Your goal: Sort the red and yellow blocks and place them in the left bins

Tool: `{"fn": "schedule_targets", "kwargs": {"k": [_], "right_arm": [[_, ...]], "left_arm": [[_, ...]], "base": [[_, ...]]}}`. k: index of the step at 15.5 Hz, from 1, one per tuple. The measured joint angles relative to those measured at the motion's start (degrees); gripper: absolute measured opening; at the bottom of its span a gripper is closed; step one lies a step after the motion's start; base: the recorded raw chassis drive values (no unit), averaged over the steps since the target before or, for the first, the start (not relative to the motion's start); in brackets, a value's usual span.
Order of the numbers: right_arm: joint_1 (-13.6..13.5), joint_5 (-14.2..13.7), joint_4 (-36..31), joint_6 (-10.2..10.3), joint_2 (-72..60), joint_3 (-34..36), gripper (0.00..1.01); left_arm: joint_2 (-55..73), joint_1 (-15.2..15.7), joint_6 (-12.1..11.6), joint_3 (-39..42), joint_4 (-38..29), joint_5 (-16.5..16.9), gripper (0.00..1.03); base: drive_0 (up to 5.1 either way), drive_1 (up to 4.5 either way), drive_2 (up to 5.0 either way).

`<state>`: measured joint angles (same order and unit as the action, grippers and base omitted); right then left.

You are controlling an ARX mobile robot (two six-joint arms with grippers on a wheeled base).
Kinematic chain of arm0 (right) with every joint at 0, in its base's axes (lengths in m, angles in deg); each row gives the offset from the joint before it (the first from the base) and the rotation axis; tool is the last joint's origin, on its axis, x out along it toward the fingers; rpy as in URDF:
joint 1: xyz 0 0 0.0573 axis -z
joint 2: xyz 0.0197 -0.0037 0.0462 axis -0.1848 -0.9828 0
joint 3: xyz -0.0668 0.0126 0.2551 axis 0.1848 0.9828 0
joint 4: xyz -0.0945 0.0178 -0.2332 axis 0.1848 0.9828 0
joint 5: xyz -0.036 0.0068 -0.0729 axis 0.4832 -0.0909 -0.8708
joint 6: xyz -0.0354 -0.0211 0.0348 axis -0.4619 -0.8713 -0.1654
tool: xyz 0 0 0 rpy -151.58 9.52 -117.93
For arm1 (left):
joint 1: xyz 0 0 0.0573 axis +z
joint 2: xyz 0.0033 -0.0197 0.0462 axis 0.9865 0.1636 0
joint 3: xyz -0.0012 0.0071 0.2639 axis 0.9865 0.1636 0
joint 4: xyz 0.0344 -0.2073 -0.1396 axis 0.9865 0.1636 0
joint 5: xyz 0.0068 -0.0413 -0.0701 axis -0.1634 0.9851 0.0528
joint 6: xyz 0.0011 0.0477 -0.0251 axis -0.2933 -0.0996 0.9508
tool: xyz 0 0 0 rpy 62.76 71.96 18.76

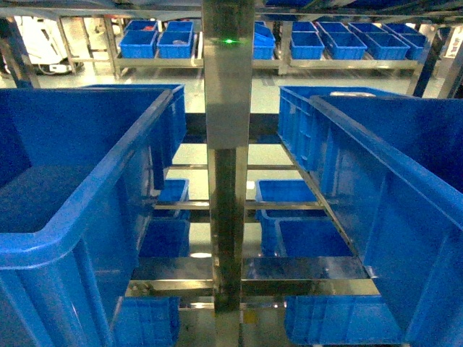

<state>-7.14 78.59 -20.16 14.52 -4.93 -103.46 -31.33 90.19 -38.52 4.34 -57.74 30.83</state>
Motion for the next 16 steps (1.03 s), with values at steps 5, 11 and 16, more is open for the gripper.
{"fn": "schedule_targets", "kwargs": {"k": [5, 11, 16], "right_arm": [[2.23, 0.55, 2.60, -0.13, -25.70, -13.40, 0.27], [3.52, -5.27, -14.58, -10.60, -9.20, 4.04, 0.82], [3.69, -2.12, 7.26, -13.00, 41.99, 26.36, 0.98]], "left_arm": [[0.00, 0.04, 0.00, 0.00, 0.02, -0.04, 0.27], [0.00, 0.02, -0.02, 0.00, 0.02, -0.04, 0.27], [0.00, 0.04, -0.02, 0.00, 0.02, -0.09, 0.27]], "base": [[0.0, 0.00, 0.0], [0.0, 0.00, 0.0], [0.0, 0.00, 0.0]]}}
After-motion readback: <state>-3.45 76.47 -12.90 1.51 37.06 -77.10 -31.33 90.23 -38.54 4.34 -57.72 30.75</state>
